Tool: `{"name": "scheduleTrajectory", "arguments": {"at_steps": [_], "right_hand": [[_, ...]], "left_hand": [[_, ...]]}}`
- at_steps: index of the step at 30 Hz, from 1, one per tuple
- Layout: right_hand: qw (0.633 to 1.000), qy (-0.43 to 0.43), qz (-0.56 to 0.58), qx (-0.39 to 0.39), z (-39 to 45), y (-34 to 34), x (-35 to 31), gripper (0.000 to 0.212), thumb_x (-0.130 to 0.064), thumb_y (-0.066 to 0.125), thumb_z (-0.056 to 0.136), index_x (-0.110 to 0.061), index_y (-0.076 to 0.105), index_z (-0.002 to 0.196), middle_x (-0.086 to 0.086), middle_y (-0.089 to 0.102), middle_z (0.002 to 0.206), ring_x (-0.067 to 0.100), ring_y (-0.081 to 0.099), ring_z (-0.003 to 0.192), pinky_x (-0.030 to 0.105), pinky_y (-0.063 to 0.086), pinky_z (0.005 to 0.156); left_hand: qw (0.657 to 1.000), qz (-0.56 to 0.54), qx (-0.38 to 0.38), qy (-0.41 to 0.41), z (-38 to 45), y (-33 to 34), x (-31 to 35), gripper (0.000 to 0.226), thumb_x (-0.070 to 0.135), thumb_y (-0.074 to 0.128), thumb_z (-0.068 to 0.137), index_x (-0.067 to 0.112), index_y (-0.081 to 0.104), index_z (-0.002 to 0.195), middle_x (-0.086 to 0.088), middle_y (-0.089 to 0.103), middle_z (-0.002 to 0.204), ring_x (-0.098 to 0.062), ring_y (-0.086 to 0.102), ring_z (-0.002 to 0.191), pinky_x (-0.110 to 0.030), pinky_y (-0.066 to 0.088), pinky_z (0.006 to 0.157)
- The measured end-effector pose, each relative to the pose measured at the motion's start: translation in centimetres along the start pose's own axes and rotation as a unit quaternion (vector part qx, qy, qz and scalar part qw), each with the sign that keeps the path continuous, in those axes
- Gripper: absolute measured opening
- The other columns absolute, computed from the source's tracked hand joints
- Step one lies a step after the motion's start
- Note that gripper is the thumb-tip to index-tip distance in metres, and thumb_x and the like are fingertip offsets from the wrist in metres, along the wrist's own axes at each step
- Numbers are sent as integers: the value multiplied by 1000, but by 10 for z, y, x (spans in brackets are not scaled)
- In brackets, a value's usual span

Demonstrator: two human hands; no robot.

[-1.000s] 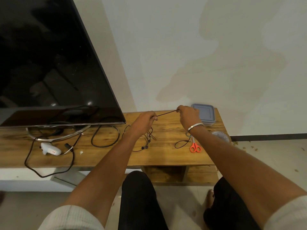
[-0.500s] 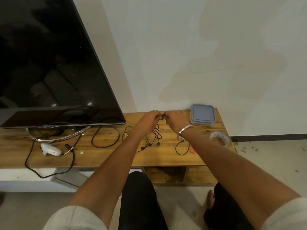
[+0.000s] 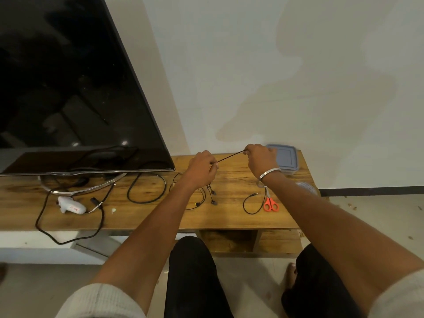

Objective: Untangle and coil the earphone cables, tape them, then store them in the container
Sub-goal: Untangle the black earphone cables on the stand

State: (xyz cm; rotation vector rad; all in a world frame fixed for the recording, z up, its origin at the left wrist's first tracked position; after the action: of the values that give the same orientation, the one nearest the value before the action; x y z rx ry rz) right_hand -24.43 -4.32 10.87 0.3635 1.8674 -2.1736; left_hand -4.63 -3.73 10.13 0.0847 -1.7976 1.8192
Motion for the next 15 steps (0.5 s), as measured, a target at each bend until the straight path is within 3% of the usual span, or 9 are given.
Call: {"name": "scheduleTrajectory", "arguments": {"at_steps": [4,6,9,12,15], "right_hand": [[998,26,30,-56,-4,7,-5,38,0,43,89,-17,53,120,8,65,102,31,58,99,41,33,95],[996,5,44,-74,-7,11,-10,37,-5,44,89,-19,47,123,7,68,94,31,61,92,39,36,91],[992,-37,67,-99,-9,15,-21,35,-16,48,91,-20,46,126,2,68,100,27,62,96,40,43,88],[984,-70,92,-133,-12,16,-32,33,-21,51,92,-19,51,125,2,68,102,24,61,99,43,47,88],[986,-84,78,-123,-10,13,-37,24,-28,49,95,-18,65,110,6,70,99,26,62,96,43,48,85]], "left_hand": [[999,-38,-8,-21,0,1,2,17,17,45,99,15,59,90,-1,58,92,-22,54,90,-42,46,85],[997,-70,-15,-31,-1,1,5,18,16,41,101,12,58,95,0,60,91,-21,57,87,-40,48,80],[995,-90,-23,-35,-1,2,14,20,12,39,102,7,59,102,2,56,88,-14,52,76,-31,41,66],[996,-85,-24,-27,1,2,19,20,11,40,101,6,59,104,-1,55,89,-13,48,73,-28,33,60],[997,-79,-19,-18,3,2,19,19,12,44,100,8,62,103,-2,58,91,-17,52,81,-26,33,62]]}}
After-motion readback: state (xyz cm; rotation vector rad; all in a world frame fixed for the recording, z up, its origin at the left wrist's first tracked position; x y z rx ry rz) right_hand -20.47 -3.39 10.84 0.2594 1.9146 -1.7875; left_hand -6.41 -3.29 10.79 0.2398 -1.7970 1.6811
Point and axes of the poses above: each hand's wrist, its own z-axis towards the middle knuckle, its own y-axis out of the palm, x = y × z, the point moved 2 cm from there along z, towards the middle knuckle
